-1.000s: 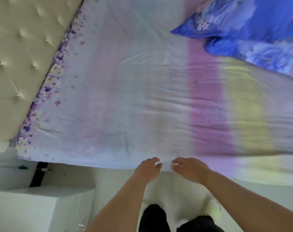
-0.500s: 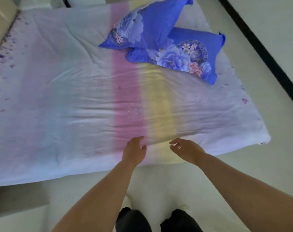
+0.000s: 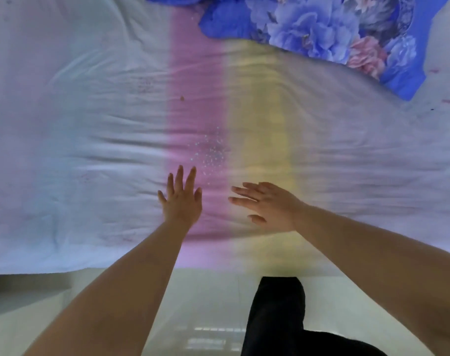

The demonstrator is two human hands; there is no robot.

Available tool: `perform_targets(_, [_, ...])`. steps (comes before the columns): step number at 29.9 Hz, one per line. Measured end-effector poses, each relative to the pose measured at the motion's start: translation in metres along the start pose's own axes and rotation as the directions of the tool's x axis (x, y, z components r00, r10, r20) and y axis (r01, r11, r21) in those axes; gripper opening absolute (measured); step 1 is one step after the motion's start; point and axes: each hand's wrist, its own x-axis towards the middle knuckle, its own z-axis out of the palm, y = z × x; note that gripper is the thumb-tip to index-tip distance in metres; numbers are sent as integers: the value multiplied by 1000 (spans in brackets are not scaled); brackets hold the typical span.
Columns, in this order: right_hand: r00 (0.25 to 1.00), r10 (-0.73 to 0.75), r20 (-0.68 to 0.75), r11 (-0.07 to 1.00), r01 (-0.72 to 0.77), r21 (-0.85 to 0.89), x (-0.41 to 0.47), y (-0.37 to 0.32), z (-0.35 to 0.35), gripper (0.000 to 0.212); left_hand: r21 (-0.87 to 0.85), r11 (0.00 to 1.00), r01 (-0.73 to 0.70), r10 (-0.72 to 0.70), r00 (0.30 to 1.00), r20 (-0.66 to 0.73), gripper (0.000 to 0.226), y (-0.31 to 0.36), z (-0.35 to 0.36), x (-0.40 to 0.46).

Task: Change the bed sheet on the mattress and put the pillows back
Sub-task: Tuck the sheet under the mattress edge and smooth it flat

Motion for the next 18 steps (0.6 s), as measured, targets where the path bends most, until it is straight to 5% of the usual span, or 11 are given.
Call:
perform_targets(8, [980,41,-194,999,-47,-25,145,106,39,60,143,970,-194,207,975,-82,55,-28,44,155])
perform_targets(10, [959,131,-251,991,-130,18,162,124,54,61,49,996,-74,80,989,-124,54,-49,75,151])
perform_targets(13, [840,483,-248,874,-447,190,158,119,92,62,-141,934,328,-349,923,-164,59,-70,127,102])
perform_targets(15, [929,310,-202,951,-299,85,128,72,119,60,-211,845,492,-522,845,-117,63,-74,143,72])
perform_targets(16, [984,108,-142,993,-100,62,103,43,128,59,-237,793,560,-589,805,-68,65,-72,143,59])
perform_targets(18, [949,-314,-22,946,315,79,32,-17,150,58,-257,708,658,-678,735,18,69,-63,143,40])
